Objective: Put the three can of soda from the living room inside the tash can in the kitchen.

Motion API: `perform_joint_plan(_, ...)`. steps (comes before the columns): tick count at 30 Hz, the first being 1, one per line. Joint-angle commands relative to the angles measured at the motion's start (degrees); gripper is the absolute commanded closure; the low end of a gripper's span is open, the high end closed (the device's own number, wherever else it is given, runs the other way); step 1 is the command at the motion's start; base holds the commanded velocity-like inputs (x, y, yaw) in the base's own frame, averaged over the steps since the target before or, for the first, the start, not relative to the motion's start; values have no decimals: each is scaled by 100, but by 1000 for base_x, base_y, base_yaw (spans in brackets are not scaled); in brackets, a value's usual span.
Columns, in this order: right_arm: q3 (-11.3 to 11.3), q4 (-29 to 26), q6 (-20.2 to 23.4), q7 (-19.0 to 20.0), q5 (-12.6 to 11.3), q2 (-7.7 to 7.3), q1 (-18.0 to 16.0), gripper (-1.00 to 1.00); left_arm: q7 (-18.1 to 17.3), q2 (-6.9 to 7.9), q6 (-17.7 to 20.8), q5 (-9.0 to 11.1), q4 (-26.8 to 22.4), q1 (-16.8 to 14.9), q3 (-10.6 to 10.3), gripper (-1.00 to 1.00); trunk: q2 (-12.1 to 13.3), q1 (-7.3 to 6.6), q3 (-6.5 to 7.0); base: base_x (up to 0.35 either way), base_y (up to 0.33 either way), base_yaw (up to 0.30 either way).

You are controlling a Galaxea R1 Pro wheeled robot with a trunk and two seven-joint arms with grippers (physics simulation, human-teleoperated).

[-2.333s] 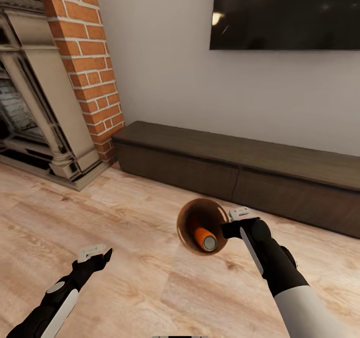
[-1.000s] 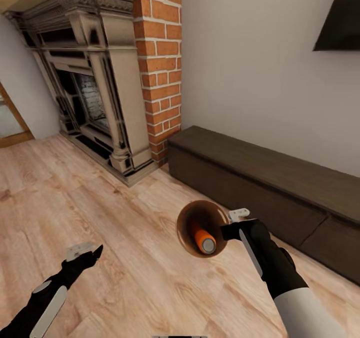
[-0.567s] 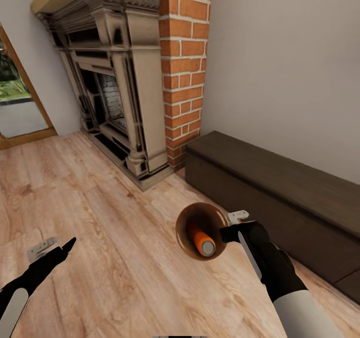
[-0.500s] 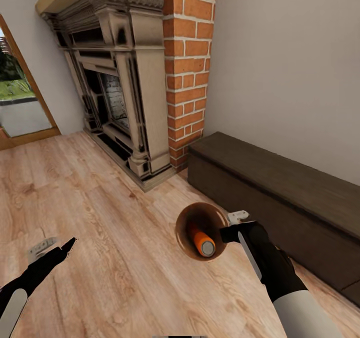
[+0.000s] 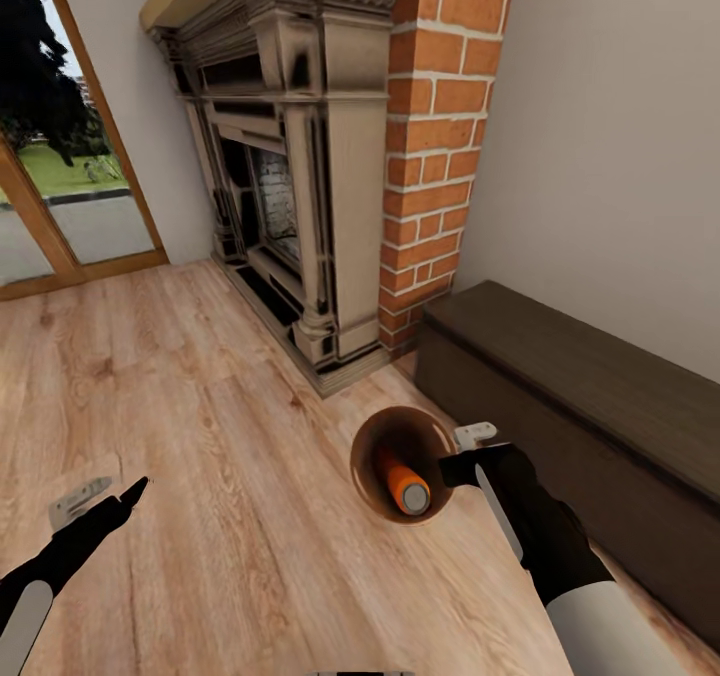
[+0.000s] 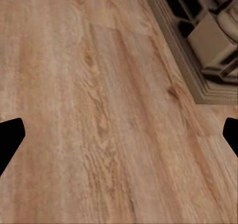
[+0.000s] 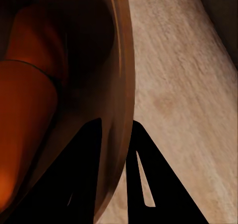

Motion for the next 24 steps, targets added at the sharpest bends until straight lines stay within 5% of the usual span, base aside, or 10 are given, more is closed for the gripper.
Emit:
perform_joint_plan(1, 1, -3, -2, 24, -85, 1, -2, 100, 1, -1, -2, 0, 3, 0, 0, -100, -1, -1, 1, 284, 0, 257)
perform_joint_plan(24, 1, 32, -5, 24, -85, 1, 0, 100, 54, -2, -29, -42, 20, 0, -8, -100, -1, -1, 1, 278, 0, 257)
